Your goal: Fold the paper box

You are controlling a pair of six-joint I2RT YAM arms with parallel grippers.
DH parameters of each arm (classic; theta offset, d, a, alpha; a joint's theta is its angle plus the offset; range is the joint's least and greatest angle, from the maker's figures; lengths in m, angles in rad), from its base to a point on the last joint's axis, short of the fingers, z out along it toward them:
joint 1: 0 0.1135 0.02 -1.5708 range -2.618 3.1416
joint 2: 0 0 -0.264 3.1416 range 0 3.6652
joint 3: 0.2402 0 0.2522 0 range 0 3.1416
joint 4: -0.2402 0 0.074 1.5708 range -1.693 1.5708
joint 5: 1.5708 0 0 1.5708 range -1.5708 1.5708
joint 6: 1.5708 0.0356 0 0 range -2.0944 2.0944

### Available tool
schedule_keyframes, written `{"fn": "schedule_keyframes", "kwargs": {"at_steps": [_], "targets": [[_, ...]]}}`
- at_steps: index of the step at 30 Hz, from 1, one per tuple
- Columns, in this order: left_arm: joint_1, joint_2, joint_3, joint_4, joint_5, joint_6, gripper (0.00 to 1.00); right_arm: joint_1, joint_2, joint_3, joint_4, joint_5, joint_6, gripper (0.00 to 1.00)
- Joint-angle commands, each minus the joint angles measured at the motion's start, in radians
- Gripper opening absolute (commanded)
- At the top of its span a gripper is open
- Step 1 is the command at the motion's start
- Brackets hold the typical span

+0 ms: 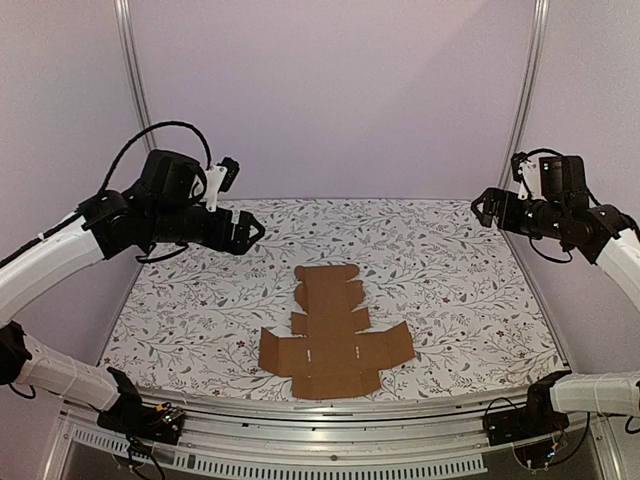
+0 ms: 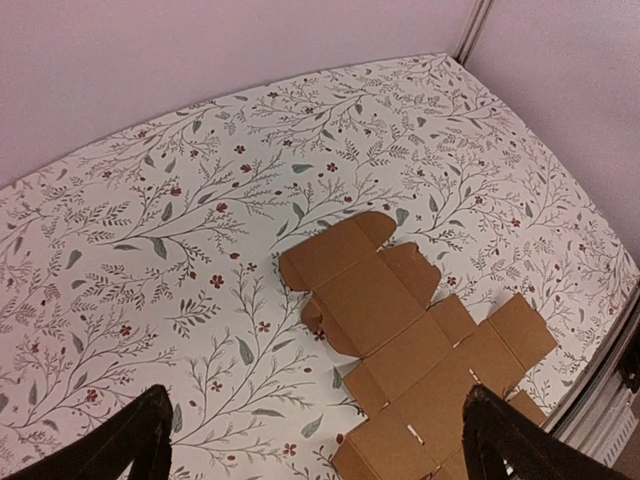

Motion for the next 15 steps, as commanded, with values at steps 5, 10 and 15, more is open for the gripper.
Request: {"fn": "schedule_keyframes", "kwargs": {"at_steps": [5,10,15], "targets": [[-0.004,0.019,0.032,-0.092,-0.027,-0.06,0.99,0.003,-0.023,0.008,-0.082,-0.041,-0.034,0.99],[-0.005,0.037,0.028,-0.111,0.012,-0.061,1.0,0.046,-0.01,-0.001,-0.138,-0.098,0.004,0.99],[-0.004,0.063,-0.001,-0.118,0.034,-0.094,1.0,0.182,0.041,0.028,-0.261,-0.049,0.041,0.99]]}}
